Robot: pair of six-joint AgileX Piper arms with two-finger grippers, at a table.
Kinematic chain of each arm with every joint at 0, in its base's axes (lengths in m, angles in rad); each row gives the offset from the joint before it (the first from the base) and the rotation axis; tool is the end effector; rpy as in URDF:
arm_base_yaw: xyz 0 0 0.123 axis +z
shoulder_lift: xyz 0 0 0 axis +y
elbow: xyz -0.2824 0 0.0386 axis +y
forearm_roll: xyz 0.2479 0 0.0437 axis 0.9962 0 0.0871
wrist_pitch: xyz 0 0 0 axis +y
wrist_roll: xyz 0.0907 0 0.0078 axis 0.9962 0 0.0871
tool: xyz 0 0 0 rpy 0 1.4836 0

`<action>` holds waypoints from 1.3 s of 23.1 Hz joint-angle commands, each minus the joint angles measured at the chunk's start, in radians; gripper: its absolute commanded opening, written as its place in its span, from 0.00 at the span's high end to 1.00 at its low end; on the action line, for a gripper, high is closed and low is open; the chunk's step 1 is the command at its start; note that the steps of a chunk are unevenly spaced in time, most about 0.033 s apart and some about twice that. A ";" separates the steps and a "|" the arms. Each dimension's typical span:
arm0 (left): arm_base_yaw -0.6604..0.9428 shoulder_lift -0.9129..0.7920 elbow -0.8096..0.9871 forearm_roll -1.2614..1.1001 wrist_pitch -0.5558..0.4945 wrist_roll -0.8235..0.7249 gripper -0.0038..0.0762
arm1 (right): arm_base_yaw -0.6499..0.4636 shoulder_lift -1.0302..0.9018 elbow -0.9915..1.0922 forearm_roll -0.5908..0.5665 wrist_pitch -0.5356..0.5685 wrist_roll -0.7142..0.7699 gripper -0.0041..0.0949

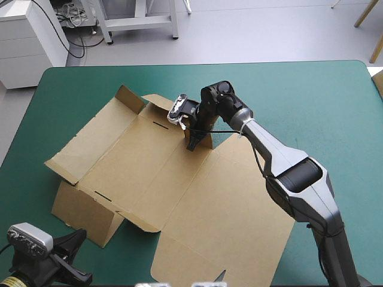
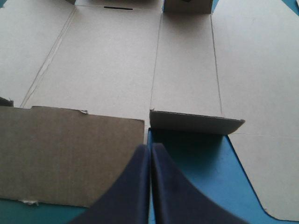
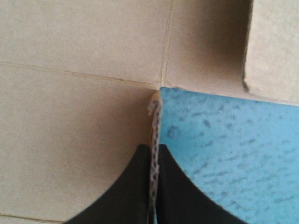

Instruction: Fold the box

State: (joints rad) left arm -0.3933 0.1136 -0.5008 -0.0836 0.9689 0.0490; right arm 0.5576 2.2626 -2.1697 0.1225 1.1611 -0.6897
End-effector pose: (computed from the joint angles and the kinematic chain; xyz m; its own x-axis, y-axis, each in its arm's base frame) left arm 0.0131 -0.0122 0.2843 -0.4363 0.1828 -0.8810 0.4390 0.8979 -0.0312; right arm 0.4158 0.2714 0.2532 -0.2879 -0.8796 -0.3787 -0.9175 0.3667 -0.1540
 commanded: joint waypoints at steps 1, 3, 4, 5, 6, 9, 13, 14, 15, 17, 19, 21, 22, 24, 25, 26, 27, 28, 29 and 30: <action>-0.006 0.015 -0.029 -0.011 -0.072 -0.003 0.96 | -0.003 -0.107 -0.022 -0.039 0.009 -0.028 0.98; -0.006 0.015 -0.029 -0.011 -0.072 -0.003 0.96 | -0.003 -0.131 -0.012 -0.044 0.009 -0.028 0.98; -0.006 0.015 -0.029 -0.011 -0.072 -0.003 0.96 | -0.003 -0.146 -0.006 -0.048 0.009 -0.028 0.98; -0.006 0.015 -0.029 -0.011 -0.072 -0.003 0.96 | -0.003 -0.158 0.000 -0.051 0.009 -0.028 0.98; -0.006 0.015 -0.029 -0.011 -0.072 -0.003 0.96 | -0.003 -0.170 0.007 -0.065 0.011 -0.028 0.98; -0.006 0.015 -0.029 -0.011 -0.072 -0.003 0.96 | -0.003 -0.206 0.049 -0.094 0.011 -0.028 0.98; -0.006 0.015 -0.029 -0.011 -0.072 -0.003 0.96 | -0.003 -0.256 0.176 -0.056 0.011 -0.168 0.98; -0.006 0.015 -0.029 -0.011 -0.072 -0.003 0.96 | -0.003 -0.256 0.180 -0.041 0.011 -0.181 0.98; -0.006 0.015 -0.029 -0.011 -0.072 -0.003 0.96 | -0.003 -0.252 0.183 -0.010 0.009 -0.229 0.98; -0.006 0.015 -0.029 -0.011 -0.072 -0.003 0.96 | -0.002 -0.252 0.183 0.065 0.009 -0.323 0.98; -0.006 0.015 -0.029 -0.011 -0.072 -0.003 0.96 | -0.002 -0.252 0.183 0.110 0.009 -0.389 0.98; -0.006 0.015 -0.029 -0.011 -0.072 -0.003 0.96 | 0.010 -0.250 0.183 0.075 0.009 -0.431 0.98; -0.006 0.015 -0.029 -0.011 -0.072 -0.003 0.96 | 0.020 -0.245 0.181 0.045 0.004 -0.485 0.98; -0.006 0.015 -0.029 -0.011 -0.072 -0.003 0.96 | 0.031 -0.219 0.179 0.007 -0.026 -0.489 0.98; -0.006 0.015 -0.029 -0.011 -0.072 -0.003 0.96 | 0.032 -0.208 0.172 0.007 -0.026 -0.489 0.98; -0.006 0.015 -0.029 -0.011 -0.072 -0.003 0.96 | 0.033 -0.183 0.164 0.010 -0.021 -0.489 0.98; -0.006 0.015 -0.029 -0.011 -0.072 -0.003 0.96 | 0.033 -0.169 0.159 0.012 -0.018 -0.487 0.98; -0.006 0.015 -0.029 -0.011 -0.072 -0.003 0.96 | 0.033 -0.149 0.151 0.012 -0.019 -0.479 0.98; -0.006 0.015 -0.029 -0.011 -0.072 -0.003 0.96 | 0.033 -0.139 0.146 0.010 -0.023 -0.472 0.98; -0.006 0.015 -0.029 -0.011 -0.072 -0.003 0.96 | 0.033 -0.127 0.141 0.010 -0.025 -0.468 0.98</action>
State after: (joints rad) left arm -0.3933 0.1136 -0.5008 -0.0836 0.9689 0.0490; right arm 0.5908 2.1627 -1.9871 0.1274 1.1620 -1.1582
